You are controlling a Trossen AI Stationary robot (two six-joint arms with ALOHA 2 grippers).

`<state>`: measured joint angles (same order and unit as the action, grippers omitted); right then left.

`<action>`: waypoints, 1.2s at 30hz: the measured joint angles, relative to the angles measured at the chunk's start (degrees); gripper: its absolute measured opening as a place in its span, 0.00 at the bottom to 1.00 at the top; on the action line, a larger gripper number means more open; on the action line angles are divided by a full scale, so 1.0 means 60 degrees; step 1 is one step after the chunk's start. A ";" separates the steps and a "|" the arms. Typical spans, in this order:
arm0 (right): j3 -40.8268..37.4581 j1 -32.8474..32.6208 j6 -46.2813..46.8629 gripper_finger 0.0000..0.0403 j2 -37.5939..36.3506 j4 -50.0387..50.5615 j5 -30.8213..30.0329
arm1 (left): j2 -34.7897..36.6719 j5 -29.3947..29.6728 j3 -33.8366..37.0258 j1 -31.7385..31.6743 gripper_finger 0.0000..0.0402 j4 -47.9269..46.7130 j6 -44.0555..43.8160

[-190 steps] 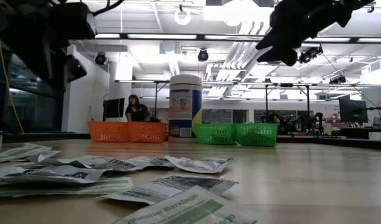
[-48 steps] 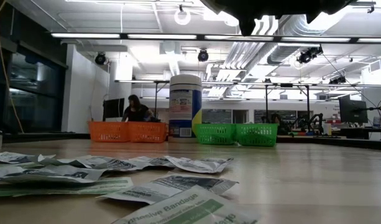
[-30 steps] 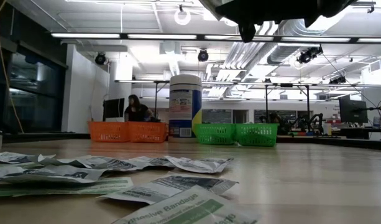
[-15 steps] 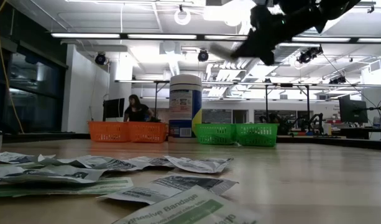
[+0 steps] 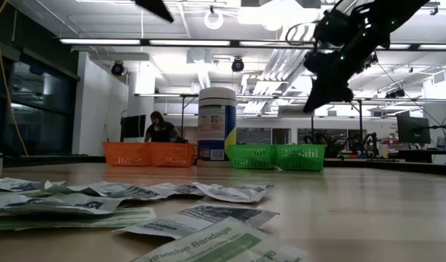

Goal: Pick & Place First Aid Supplies
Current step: Put the green bandage pack into the right green bin

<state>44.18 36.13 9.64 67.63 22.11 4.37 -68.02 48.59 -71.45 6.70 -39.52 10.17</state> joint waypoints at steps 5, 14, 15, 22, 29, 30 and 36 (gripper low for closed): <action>0.0000 0.0313 -0.0101 0.00 0.0818 -0.0026 0.0075 | 0.0710 -0.1269 0.1297 -0.0963 0.39 0.1235 0.0377; -0.0004 0.0690 -0.0028 0.00 0.2245 -0.0122 -0.0009 | 0.1970 -0.3738 0.3054 -0.2552 0.39 0.3362 0.1476; 0.0000 0.0738 -0.0007 0.00 0.2299 -0.0193 -0.0033 | 0.2094 -0.3906 0.3154 -0.2701 0.39 0.3365 0.1490; 0.0000 0.1272 0.0355 0.00 0.2361 -0.0448 -0.0042 | 0.2586 -0.5001 0.3427 -0.3557 0.39 0.3341 0.2054; 0.0000 0.1830 0.0307 0.00 0.2361 -0.0441 0.0162 | 0.2692 -0.6250 0.3427 -0.4541 0.39 0.3356 0.2790; 0.0000 0.1892 0.0307 0.00 0.2361 -0.0472 0.0244 | 0.2690 -0.6486 0.3428 -0.4687 0.39 0.3351 0.2847; 0.0000 0.1987 0.0253 0.01 0.2361 -0.0413 0.0499 | 0.2687 -0.7819 0.3429 -0.5446 0.39 0.3354 0.3221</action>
<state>44.18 48.05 11.16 81.80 19.64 7.37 -51.90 1.68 -50.88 -25.97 -19.40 29.50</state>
